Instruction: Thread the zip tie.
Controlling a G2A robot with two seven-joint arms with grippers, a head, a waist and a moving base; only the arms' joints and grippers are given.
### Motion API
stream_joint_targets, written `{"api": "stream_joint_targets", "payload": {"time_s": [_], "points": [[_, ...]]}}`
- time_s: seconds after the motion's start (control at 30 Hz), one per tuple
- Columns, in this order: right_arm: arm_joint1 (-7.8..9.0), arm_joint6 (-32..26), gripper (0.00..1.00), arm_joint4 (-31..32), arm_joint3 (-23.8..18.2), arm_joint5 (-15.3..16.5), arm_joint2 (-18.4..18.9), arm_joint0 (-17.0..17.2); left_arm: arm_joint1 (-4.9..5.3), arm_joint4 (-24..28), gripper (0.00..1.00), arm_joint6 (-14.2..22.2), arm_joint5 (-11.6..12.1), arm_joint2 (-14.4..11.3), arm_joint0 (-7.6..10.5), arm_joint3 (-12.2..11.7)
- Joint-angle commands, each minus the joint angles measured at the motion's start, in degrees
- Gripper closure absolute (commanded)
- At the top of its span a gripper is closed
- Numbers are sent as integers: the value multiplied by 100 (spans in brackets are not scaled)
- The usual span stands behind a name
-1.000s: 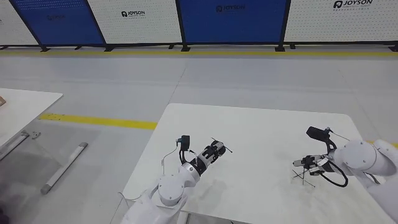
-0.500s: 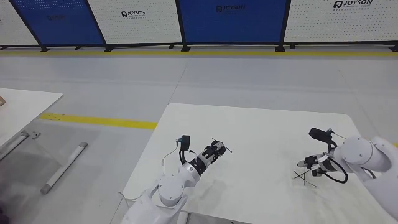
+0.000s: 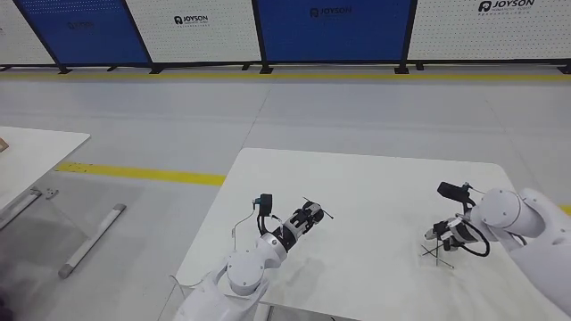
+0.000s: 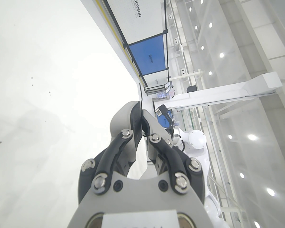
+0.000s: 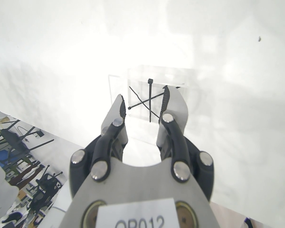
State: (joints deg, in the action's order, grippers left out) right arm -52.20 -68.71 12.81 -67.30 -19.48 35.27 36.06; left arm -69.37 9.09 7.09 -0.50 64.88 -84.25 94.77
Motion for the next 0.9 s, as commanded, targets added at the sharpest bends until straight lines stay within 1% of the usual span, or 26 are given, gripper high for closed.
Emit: {"api": "stream_joint_targets", "payload": {"time_s": [0.0, 0.17, 0.33, 0.37, 0.47, 0.67, 0.77, 0.8, 0.87], "points": [[-31, -28, 69, 39, 37, 0, 21, 1, 0, 0, 100, 0, 0, 0, 0, 0], [-122, -148, 73, 192, 145, 0, 58, -1, 0, 0, 100, 0, 0, 0, 0, 0], [-215, -240, 80, 314, 237, 0, 103, -10, 0, 0, 100, 0, 0, 0, 0, 0], [-230, -256, 83, 339, 250, 0, 114, -9, 0, 0, 100, 0, 0, 0, 0, 0], [-273, -324, 80, 436, 300, 0, 158, -1, 0, 0, 100, 0, 0, 0, 0, 0], [-364, -480, 81, 613, 416, 0, 244, 7, 0, 0, 100, 0, 0, 0, 0, 0], [-417, -547, 86, 703, 470, 0, 277, 5, 0, 0, 100, 0, 0, 0, 0, 0], [-434, -568, 86, 729, 486, 0, 286, 3, 0, 0, 100, 0, 0, 0, 0, 0], [-469, -607, 98, 785, 519, 0, 315, 0, 0, 0, 100, 0, 0, 0, 0, 0]]}}
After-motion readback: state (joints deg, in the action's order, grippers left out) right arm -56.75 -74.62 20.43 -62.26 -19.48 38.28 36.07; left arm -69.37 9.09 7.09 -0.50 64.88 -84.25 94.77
